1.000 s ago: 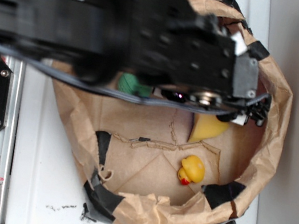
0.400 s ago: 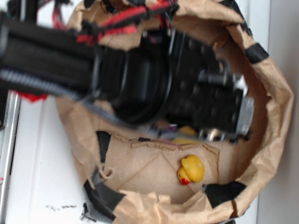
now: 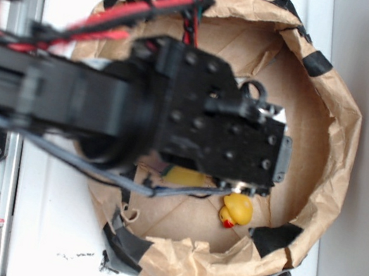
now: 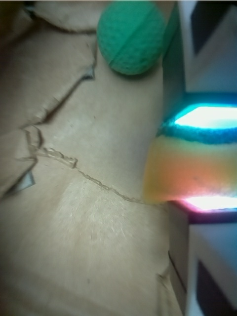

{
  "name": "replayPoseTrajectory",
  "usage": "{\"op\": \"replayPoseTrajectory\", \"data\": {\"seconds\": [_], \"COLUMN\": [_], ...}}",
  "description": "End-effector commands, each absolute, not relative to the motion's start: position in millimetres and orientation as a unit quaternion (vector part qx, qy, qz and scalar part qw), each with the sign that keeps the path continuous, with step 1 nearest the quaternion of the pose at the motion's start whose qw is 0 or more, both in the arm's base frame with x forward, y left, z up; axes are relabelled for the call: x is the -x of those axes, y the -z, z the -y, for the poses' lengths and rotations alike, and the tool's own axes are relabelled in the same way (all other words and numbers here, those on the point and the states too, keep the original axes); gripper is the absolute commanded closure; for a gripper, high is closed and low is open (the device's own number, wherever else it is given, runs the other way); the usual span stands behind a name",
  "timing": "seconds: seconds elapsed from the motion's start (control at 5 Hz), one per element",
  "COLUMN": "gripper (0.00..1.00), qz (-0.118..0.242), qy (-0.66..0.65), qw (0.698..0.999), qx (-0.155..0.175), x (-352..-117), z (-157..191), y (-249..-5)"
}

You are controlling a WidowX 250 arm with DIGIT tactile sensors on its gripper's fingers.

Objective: Grab the green sponge.

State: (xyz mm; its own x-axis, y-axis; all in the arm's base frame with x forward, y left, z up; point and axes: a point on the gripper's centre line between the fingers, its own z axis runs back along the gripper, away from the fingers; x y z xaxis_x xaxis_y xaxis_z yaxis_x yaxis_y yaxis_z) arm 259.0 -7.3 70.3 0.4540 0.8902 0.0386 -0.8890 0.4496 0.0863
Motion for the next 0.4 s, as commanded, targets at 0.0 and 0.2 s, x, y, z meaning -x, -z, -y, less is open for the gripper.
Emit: {"op": "replayPoseTrajectory", "data": {"seconds": [0.0,0.2], "gripper": [1.00,1.00], "qz": [0.051,0.115], "qy": [-0.330,-0.265], "qw": [0.941,0.955], "qx": [0.061,0.066], "x": [-278,-286], "z": [-1,-15], "y": [-159,-197]}}
